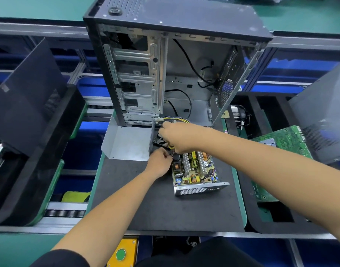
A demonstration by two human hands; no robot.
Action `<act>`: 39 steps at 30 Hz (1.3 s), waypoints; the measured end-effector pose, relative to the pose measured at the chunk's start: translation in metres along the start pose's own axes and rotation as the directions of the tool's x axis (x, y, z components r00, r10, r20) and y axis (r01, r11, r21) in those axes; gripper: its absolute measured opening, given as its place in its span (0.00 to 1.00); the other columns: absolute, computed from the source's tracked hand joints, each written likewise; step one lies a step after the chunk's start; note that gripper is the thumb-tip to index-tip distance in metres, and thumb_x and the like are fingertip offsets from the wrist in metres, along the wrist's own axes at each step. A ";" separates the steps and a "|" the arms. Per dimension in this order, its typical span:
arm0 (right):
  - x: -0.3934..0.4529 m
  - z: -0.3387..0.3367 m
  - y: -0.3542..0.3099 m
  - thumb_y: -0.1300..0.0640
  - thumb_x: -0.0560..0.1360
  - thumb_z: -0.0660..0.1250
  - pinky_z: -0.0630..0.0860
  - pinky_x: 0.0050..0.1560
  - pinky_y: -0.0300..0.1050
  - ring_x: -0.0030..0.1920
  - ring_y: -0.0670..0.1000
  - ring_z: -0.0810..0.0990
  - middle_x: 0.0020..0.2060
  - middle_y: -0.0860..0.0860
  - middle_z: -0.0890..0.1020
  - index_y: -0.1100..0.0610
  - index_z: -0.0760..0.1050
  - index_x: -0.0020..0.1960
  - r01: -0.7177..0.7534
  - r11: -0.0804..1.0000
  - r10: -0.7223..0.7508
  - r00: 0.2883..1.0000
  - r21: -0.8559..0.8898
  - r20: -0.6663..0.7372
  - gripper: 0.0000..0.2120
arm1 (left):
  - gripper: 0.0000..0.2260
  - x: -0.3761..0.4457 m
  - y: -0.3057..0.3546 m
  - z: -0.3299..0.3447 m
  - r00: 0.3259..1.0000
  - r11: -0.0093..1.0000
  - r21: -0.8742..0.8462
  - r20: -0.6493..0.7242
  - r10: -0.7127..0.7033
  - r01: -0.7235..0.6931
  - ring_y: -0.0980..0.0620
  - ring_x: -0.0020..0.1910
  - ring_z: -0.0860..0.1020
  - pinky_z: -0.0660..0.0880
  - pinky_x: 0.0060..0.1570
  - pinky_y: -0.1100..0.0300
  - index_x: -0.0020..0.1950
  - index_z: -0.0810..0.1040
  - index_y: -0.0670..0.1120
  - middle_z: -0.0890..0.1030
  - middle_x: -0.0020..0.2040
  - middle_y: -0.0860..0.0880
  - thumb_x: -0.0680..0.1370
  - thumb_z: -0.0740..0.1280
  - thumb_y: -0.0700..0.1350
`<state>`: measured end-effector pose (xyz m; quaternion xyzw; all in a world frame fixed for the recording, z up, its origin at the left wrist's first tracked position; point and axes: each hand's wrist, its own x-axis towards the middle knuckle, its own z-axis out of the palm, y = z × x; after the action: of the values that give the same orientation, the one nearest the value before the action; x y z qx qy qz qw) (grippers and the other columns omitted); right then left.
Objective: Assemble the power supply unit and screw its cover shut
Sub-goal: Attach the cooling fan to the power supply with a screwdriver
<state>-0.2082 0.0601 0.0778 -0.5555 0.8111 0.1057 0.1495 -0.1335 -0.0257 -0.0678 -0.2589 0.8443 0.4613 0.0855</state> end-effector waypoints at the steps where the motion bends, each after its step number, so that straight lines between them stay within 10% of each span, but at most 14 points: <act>1: 0.000 -0.001 0.000 0.61 0.71 0.68 0.64 0.36 0.46 0.38 0.53 0.69 0.45 0.54 0.71 0.57 0.67 0.42 -0.004 1.000 0.004 0.999 -0.005 -0.038 0.09 | 0.04 0.000 0.000 0.000 1.000 1.000 -0.004 0.001 -0.008 0.008 0.51 0.36 0.73 0.67 0.34 0.59 0.42 0.71 0.45 0.74 0.35 0.51 0.78 0.62 0.42; 4: 0.002 -0.001 -0.006 0.62 0.70 0.68 0.70 0.37 0.47 0.38 0.55 0.71 0.37 0.53 0.72 0.57 0.61 0.34 -0.022 0.998 0.018 0.998 -0.057 -0.064 0.15 | 0.05 -0.001 0.001 -0.001 1.000 1.000 -0.012 0.015 -0.016 0.016 0.52 0.35 0.72 0.66 0.32 0.59 0.42 0.70 0.46 0.74 0.34 0.51 0.78 0.62 0.42; 8: 0.005 0.005 -0.010 0.60 0.76 0.62 0.76 0.42 0.49 0.45 0.58 0.80 0.47 0.56 0.81 0.57 0.75 0.46 -0.038 0.980 0.015 0.993 -0.195 -0.115 0.03 | 0.05 -0.001 0.002 -0.002 1.000 1.000 -0.003 0.030 -0.005 0.005 0.52 0.34 0.69 0.64 0.32 0.59 0.42 0.70 0.45 0.71 0.33 0.51 0.78 0.61 0.42; 14: 0.000 0.005 -0.006 0.55 0.79 0.61 0.67 0.40 0.48 0.49 0.59 0.78 0.59 0.58 0.70 0.62 0.67 0.63 -0.026 0.990 0.024 1.000 -0.137 -0.011 0.16 | 0.06 -0.002 0.005 -0.003 0.999 1.000 0.011 0.038 -0.009 0.008 0.51 0.34 0.69 0.64 0.33 0.58 0.40 0.69 0.44 0.71 0.32 0.50 0.78 0.61 0.41; 22: -0.001 -0.003 -0.010 0.64 0.73 0.63 0.70 0.37 0.46 0.36 0.55 0.72 0.46 0.58 0.80 0.58 0.72 0.44 0.000 0.983 -0.007 0.999 -0.183 -0.036 0.03 | 0.07 -0.001 0.003 -0.002 0.999 1.000 0.005 0.036 -0.024 0.024 0.52 0.35 0.70 0.65 0.33 0.58 0.42 0.70 0.46 0.72 0.35 0.50 0.80 0.58 0.42; 30: 0.003 0.003 -0.002 0.56 0.78 0.62 0.65 0.35 0.45 0.41 0.55 0.76 0.57 0.58 0.72 0.61 0.68 0.62 0.001 0.993 0.001 1.000 -0.120 0.018 0.15 | 0.08 0.002 0.002 -0.002 0.999 0.999 0.047 0.040 -0.007 0.005 0.45 0.45 0.75 0.69 0.42 0.56 0.47 0.73 0.43 0.78 0.43 0.47 0.82 0.56 0.42; 39: -0.001 0.002 -0.009 0.62 0.77 0.60 0.72 0.44 0.48 0.46 0.59 0.79 0.44 0.57 0.80 0.58 0.72 0.43 -0.023 0.982 0.011 0.998 -0.187 -0.069 0.05 | 0.08 0.002 0.002 -0.003 0.999 1.000 0.023 0.049 -0.020 0.019 0.46 0.45 0.76 0.69 0.41 0.57 0.50 0.73 0.43 0.78 0.43 0.46 0.82 0.56 0.42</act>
<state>-0.1994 0.0585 0.0760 -0.5635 0.8068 0.1641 0.0678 -0.1360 -0.0273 -0.0653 -0.2548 0.8445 0.4572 0.1134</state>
